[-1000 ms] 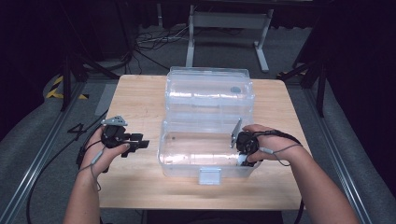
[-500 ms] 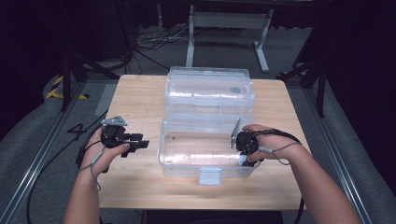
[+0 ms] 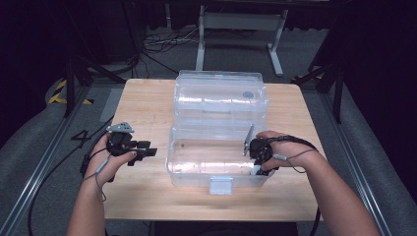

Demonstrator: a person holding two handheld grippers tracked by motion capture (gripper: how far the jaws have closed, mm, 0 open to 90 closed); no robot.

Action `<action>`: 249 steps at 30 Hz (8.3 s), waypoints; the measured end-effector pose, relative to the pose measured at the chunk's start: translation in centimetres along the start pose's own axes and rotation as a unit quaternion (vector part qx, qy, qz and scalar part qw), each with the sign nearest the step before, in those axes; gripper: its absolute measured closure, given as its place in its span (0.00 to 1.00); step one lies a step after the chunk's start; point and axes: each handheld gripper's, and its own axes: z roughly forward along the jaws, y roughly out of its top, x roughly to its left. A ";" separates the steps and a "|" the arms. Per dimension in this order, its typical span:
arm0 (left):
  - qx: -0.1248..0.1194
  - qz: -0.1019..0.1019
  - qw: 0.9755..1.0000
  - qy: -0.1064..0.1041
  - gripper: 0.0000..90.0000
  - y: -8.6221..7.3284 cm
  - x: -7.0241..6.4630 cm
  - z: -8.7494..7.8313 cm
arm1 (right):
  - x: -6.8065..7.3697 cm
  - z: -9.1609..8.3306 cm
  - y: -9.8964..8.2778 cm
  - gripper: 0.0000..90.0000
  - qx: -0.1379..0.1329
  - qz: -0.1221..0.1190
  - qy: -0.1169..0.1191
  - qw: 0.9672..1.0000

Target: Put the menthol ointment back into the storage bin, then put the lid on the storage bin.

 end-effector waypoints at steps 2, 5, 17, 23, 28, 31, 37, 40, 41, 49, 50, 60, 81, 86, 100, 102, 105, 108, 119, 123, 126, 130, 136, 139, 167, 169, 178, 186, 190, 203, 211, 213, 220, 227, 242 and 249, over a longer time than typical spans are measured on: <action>0.000 0.001 1.000 -0.001 0.59 0.0 0.0 0.0 | 0.0 0.0 0.0 0.54 0.001 -0.001 0.001 1.000; 0.000 0.001 1.000 0.000 0.59 0.0 0.0 0.0 | 0.0 0.0 -0.1 0.54 -0.003 0.000 0.000 1.000; -0.002 0.002 1.000 -0.004 0.59 0.0 -0.1 0.0 | 0.3 -1.8 -0.7 0.54 -0.060 -0.004 -0.012 0.998; -0.003 0.003 1.000 -0.004 0.59 0.1 -0.3 -0.1 | 0.4 -3.2 -1.2 0.55 -0.099 0.011 -0.019 0.995; -0.003 0.005 1.000 -0.006 0.59 0.0 -0.4 0.0 | 0.2 -4.1 -1.5 0.56 -0.131 0.009 -0.027 0.991; -0.003 0.003 1.000 -0.006 0.59 -0.1 -0.4 -0.1 | 0.2 -4.8 -1.6 0.56 -0.147 0.018 -0.029 0.989; -0.007 0.005 1.000 -0.009 0.59 -0.2 -0.6 -0.4 | 0.2 -6.0 -1.7 0.57 -0.185 0.022 -0.032 0.982; -0.007 0.003 1.000 -0.008 0.59 -0.3 -0.7 -0.5 | 0.2 -6.8 -1.6 0.57 -0.202 0.025 -0.041 0.978; -0.008 0.003 1.000 -0.007 0.59 -0.3 -0.7 -0.6 | 0.3 -7.1 -1.6 0.57 -0.205 0.027 -0.044 0.977; -0.008 -0.001 1.000 -0.004 0.59 -0.7 -0.8 -0.9 | 0.0 -8.9 -1.3 0.58 -0.257 0.022 -0.062 0.964; -0.008 -0.001 1.000 -0.003 0.59 -0.8 -0.8 -0.9 | 0.0 -8.9 -1.3 0.58 -0.257 0.022 -0.062 0.964; -0.009 -0.002 1.000 -0.003 0.59 -1.1 -1.0 -1.1 | -1.0 -11.0 -0.3 0.58 -0.302 0.034 -0.093 0.948; -0.016 0.000 1.000 -0.017 0.59 -1.5 -1.9 -1.5 | -5.2 -12.8 2.7 0.62 -0.371 0.075 -0.123 0.917; -0.016 0.001 1.000 -0.017 0.59 -1.5 -1.9 -1.6 | -6.0 -12.4 3.2 0.62 -0.381 0.084 -0.116 0.913; -0.016 0.005 1.000 -0.021 0.59 -1.4 -2.1 -1.4 | -7.5 -11.0 4.2 0.73 -0.372 0.095 -0.088 0.919; -0.015 0.005 1.000 -0.021 0.59 -1.4 -2.1 -1.4 | -7.5 -10.8 4.4 0.79 -0.362 0.093 -0.079 0.924; -0.018 0.006 1.000 -0.024 0.59 -1.3 -2.2 -1.4 | -7.5 -10.6 4.5 0.85 -0.360 0.095 -0.087 0.924; -0.020 0.010 0.999 -0.026 0.59 -1.2 -2.3 -1.5 | -7.7 -10.5 4.5 0.88 -0.365 0.092 -0.079 0.923; -0.034 0.036 0.997 -0.066 0.60 -0.3 -3.9 -1.3 | -7.8 -10.3 4.2 0.91 -0.370 0.089 -0.068 0.922; -0.031 0.049 0.995 -0.079 0.60 0.2 -4.7 -0.7 | -7.8 -10.2 4.1 0.91 -0.374 0.091 -0.064 0.921; -0.027 0.056 0.994 -0.090 0.60 0.4 -5.4 -0.3 | -7.7 -10.2 4.1 0.91 -0.376 0.094 -0.063 0.920; -0.018 0.064 0.993 -0.098 0.60 0.6 -6.0 0.5 | -7.7 -10.1 4.0 0.91 -0.378 0.094 -0.064 0.919; -0.007 0.072 0.990 -0.118 0.60 0.8 -6.8 1.7 | -7.7 -10.0 4.0 0.91 -0.383 0.093 -0.063 0.917; 0.000 0.077 0.989 -0.123 0.60 0.9 -7.2 2.1 | -7.7 -10.0 3.9 0.92 -0.385 0.094 -0.060 0.916; 0.063 0.099 0.983 -0.142 0.62 0.7 -9.1 6.1 | -7.7 -9.8 3.7 0.91 -0.393 0.097 -0.059 0.913; 0.068 0.101 0.983 -0.141 0.62 0.6 -9.0 6.2 | -7.7 -9.8 3.7 0.91 -0.393 0.097 -0.059 0.912; 0.085 0.109 0.981 -0.137 0.70 0.5 -9.2 6.7 | -7.7 -9.7 3.6 0.92 -0.399 0.098 -0.056 0.910; 0.087 0.127 0.980 -0.123 0.79 0.5 -9.2 6.6 | -7.7 -9.7 3.6 0.91 -0.401 0.098 -0.054 0.909; 0.087 0.128 0.980 -0.121 0.79 0.4 -9.3 6.8 | -7.7 -9.7 3.6 0.92 -0.400 0.098 -0.056 0.910; 0.090 0.139 0.980 -0.114 0.80 0.3 -9.4 7.2 | -7.3 -9.7 3.4 0.92 -0.400 0.087 -0.065 0.910; 0.089 0.140 0.980 -0.114 0.80 0.2 -9.4 7.2 | -6.7 -9.8 3.3 0.93 -0.402 0.078 -0.072 0.909; 0.088 0.139 0.980 -0.115 0.80 0.2 -9.4 7.2 | -6.4 -9.8 3.3 0.93 -0.402 0.076 -0.074 0.909; 0.089 0.139 0.980 -0.114 0.80 0.2 -9.4 7.2 | -5.7 -10.0 3.2 0.93 -0.402 0.067 -0.078 0.910; 0.088 0.140 0.980 -0.114 0.80 0.2 -9.4 7.2 | -5.0 -10.1 3.1 0.94 -0.402 0.061 -0.079 0.910; 0.087 0.141 0.980 -0.114 0.80 0.2 -9.4 7.2 | -3.3 -10.3 2.8 0.95 -0.400 0.040 -0.073 0.913; 0.087 0.140 0.980 -0.114 0.80 0.2 -9.4 7.2 | -2.7 -10.3 2.7 0.95 -0.398 0.034 -0.074 0.914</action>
